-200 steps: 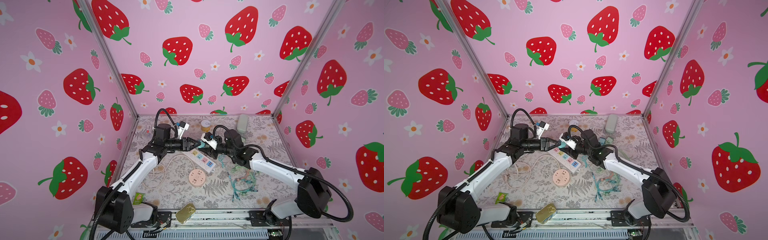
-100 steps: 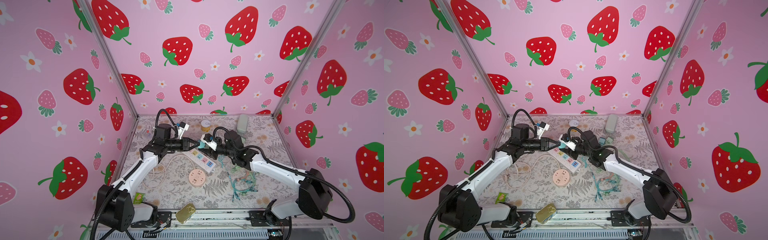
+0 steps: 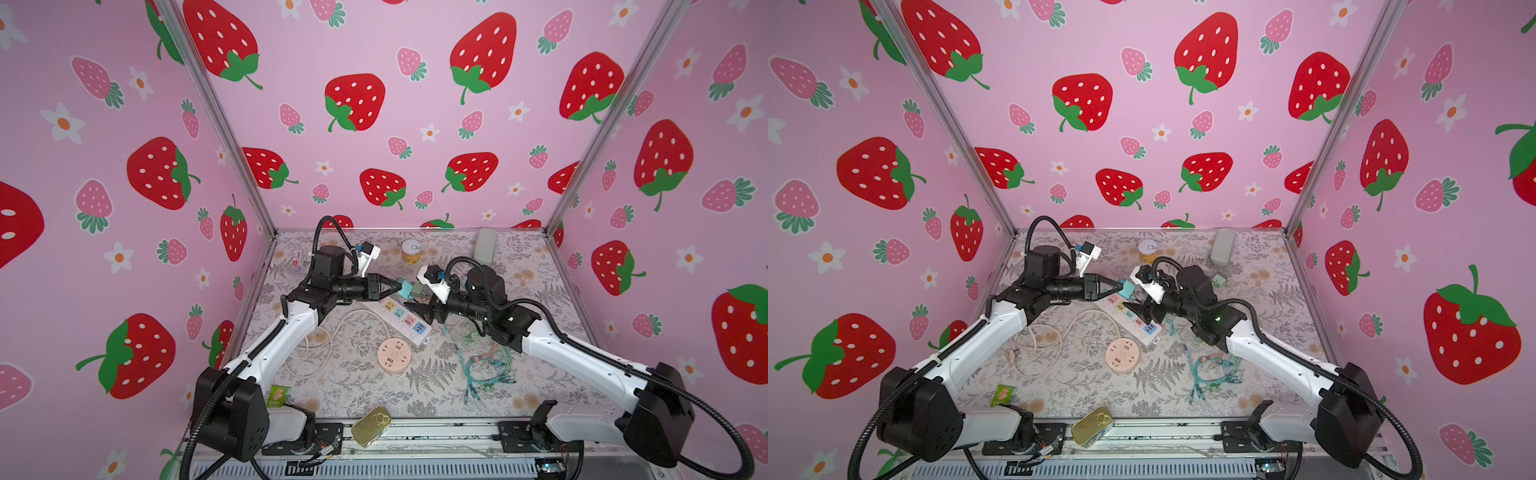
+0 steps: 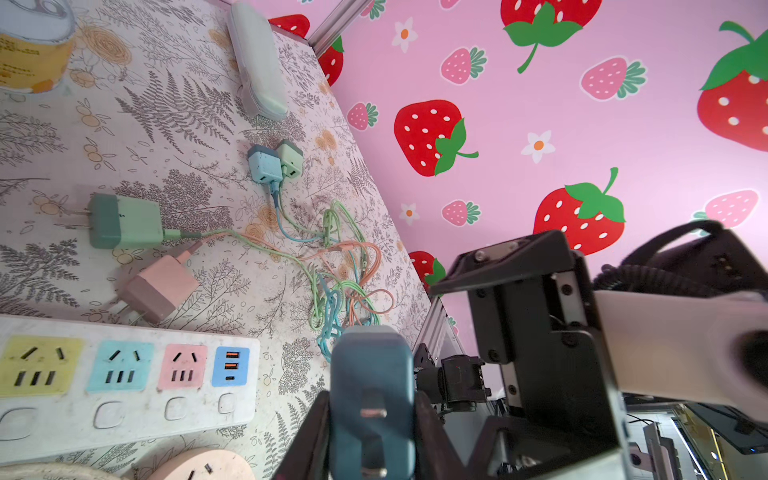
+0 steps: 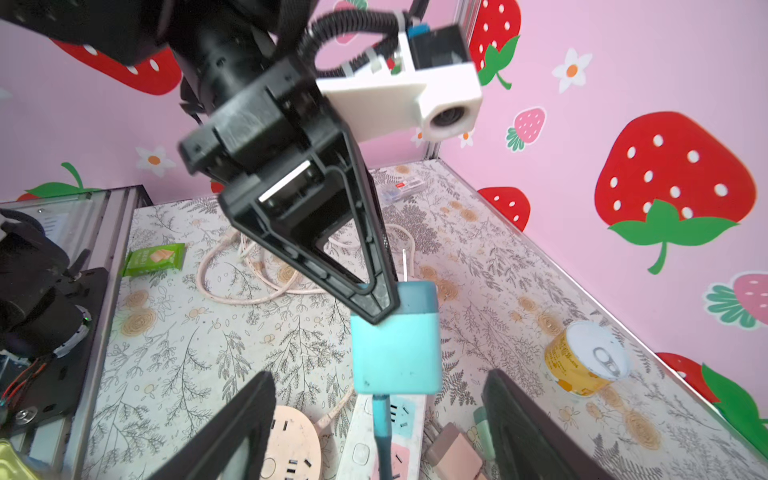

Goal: Insert the plug

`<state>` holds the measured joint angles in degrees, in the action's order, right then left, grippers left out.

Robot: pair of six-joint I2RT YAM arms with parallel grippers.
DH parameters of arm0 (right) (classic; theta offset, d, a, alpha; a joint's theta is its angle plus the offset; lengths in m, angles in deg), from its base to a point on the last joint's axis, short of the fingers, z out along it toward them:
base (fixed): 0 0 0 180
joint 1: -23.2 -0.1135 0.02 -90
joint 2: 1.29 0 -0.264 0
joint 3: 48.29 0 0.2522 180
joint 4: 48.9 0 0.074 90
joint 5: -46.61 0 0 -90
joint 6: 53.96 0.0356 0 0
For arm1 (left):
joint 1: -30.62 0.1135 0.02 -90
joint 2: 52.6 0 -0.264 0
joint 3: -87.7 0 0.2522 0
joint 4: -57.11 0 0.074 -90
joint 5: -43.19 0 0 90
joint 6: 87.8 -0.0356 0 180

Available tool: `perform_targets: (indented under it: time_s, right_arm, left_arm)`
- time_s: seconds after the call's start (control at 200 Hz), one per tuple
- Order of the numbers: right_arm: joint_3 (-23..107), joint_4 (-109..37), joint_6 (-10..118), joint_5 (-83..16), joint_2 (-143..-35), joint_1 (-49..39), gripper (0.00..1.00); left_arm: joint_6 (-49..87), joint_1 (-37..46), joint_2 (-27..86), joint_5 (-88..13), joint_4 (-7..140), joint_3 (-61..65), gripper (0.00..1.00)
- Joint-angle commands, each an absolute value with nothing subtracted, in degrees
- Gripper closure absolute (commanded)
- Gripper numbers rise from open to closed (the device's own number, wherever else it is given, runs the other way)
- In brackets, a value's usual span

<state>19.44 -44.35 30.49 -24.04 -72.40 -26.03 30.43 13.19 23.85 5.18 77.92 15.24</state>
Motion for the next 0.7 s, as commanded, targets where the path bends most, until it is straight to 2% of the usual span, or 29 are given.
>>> perform_targets:
  time_s: [0.0, 0.17, 0.47, 0.695]
  right_arm:
    - [18.1, -45.1, 34.2, -22.8, -70.3, -25.9, 0.19]
    - [14.2, -51.2, 41.6, -19.1, -67.6, -25.9, 0.20]
    - [5.7, -73.0, 62.3, -18.0, -69.3, -26.0, 0.29]
    - [5.9, -77.5, 64.5, -16.5, -73.5, -26.0, 0.31]
  left_arm:
    - [30.1, 13.1, 21.9, 2.8, 74.0, 13.2, 1.00]
    - [33.1, 13.0, 20.8, -0.2, 65.1, 14.7, 1.00]
    - [37.9, 12.9, 17.2, -3.5, 48.8, 20.6, 1.00]
    - [40.7, 12.2, 16.4, -3.7, 43.1, 22.1, 1.00]
